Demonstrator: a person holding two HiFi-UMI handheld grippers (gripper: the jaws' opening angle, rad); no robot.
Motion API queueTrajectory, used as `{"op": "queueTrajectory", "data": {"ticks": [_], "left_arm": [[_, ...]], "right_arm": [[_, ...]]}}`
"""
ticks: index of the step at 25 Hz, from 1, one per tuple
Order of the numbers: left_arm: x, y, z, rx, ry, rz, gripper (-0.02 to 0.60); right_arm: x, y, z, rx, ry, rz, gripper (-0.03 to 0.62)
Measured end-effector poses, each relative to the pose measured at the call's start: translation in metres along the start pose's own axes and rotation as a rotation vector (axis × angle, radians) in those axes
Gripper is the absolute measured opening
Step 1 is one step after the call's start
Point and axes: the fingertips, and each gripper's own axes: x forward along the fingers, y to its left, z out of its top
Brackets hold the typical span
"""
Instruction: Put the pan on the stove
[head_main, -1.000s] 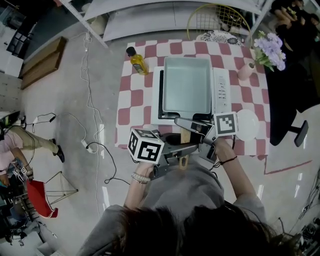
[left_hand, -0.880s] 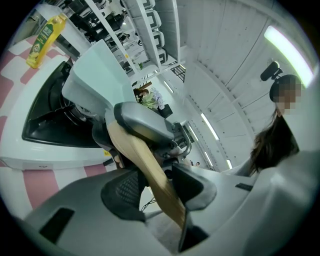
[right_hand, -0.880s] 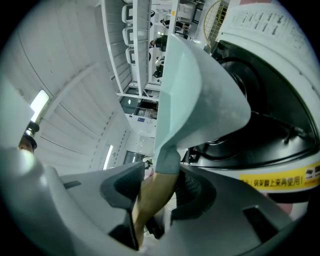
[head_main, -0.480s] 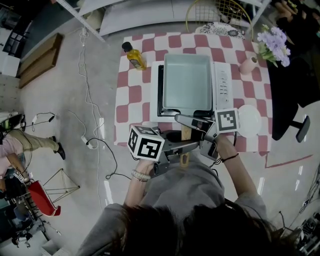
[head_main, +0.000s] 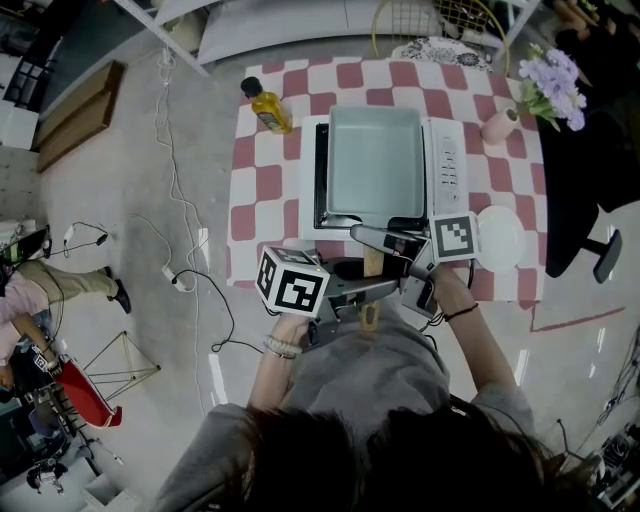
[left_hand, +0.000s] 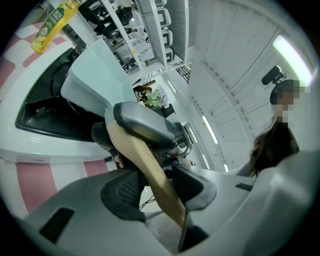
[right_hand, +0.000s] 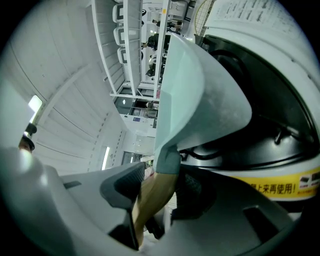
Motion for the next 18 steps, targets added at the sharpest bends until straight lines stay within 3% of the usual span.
{"op": "queueTrajectory", "data": {"ticks": [18], "left_arm": [[0.0024,0.0039,-0.0017,-0.022,-0.005,-0.006,0.172]], "right_arm": [[-0.0002,-0.0050,-0.0010,0.010,0.008,-0.003,0.181]]}}
